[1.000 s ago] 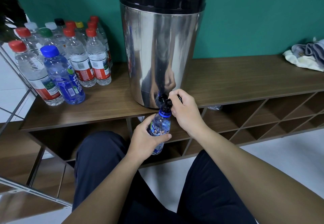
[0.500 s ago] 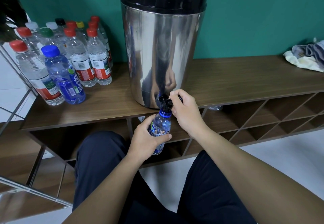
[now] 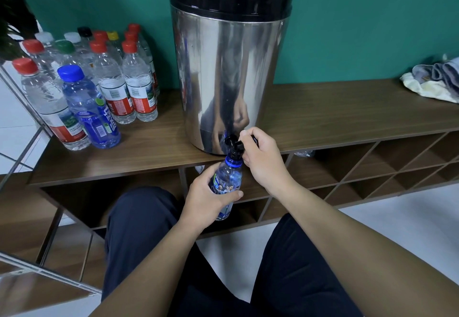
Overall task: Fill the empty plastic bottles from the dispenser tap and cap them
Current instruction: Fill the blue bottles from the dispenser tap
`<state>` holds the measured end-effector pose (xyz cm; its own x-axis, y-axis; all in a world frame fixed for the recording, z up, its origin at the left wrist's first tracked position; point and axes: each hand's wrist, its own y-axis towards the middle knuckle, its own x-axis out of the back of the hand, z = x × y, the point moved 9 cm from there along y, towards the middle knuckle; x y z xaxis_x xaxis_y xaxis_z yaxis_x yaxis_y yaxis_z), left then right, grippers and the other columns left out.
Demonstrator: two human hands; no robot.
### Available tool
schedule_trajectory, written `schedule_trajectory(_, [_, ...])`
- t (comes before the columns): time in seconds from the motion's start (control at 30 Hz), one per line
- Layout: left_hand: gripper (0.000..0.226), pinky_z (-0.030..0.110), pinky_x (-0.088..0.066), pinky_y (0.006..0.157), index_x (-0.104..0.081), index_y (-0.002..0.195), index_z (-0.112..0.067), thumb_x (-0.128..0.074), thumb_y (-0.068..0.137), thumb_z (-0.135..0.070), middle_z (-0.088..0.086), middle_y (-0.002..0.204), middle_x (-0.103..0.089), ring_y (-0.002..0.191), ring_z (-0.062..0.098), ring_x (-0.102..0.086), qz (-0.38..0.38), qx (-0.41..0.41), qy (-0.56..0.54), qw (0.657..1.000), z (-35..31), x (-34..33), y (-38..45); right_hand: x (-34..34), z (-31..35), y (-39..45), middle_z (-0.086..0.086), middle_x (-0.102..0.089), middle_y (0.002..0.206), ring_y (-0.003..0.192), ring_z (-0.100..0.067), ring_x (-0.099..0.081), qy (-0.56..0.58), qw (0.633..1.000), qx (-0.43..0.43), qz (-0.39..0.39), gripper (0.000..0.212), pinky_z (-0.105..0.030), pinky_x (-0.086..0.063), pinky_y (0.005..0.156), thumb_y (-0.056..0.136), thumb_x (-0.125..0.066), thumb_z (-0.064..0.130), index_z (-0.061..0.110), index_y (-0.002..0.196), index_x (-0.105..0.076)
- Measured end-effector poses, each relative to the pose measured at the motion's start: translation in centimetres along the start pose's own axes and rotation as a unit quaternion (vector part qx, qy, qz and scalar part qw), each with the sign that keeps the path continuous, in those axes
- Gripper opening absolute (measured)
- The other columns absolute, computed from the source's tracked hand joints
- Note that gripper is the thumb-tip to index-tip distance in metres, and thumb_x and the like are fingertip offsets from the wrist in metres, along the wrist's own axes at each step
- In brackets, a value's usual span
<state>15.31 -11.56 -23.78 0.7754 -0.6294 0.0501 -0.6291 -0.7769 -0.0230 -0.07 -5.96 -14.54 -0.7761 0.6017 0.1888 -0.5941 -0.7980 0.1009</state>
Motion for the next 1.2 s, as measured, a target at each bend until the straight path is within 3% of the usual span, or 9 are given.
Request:
schedule_trajectory(0.23, [0.079, 0.054, -0.06, 0.111, -0.071, 0.141, -0.033, -0.104, 0.072, -0.014, -0.006, 0.124, -0.081, 0.115, 0.019, -0.08, 0.001, -0.003, 0.007, 1.0, 0.14, 0.13, 0.09, 0.02, -0.16, -0.01, 0.009, -0.045, 0.061, 0.059, -0.015, -0.041, -0.003, 1.0, 0.0, 0.001, 0.031, -0.041, -0.036, 0.065, 0.114, -0.055, 0.035, 0.011, 0.097, -0.063])
schedule_trajectory(0.5, [0.077, 0.047, -0.062, 0.11, -0.07, 0.142, -0.028, -0.1, 0.076, -0.001, -0.005, 0.121, -0.083, 0.113, 0.017, -0.08, 0.007, 0.004, -0.005, 1.0, -0.26, -0.06, -0.21, 0.01, -0.2, 0.0, 0.006, -0.044, 0.062, 0.059, -0.018, -0.04, 0.001, 1.0, -0.001, 0.0, 0.031, -0.04, -0.035, 0.063, 0.114, -0.055, 0.034, 0.009, 0.098, -0.062])
schedule_trajectory(1.2, [0.076, 0.049, -0.062, 0.109, -0.07, 0.142, -0.033, -0.102, 0.077, -0.01, -0.008, 0.122, -0.082, 0.113, 0.015, -0.08, 0.01, -0.002, 0.011, 1.0, -0.51, 0.01, -0.34, -0.03, 0.13, -0.26, 0.01, -0.045, 0.059, 0.057, -0.014, -0.04, 0.01, 1.0, -0.01, -0.002, 0.028, -0.033, -0.036, 0.06, 0.115, -0.055, 0.033, 0.013, 0.095, -0.062])
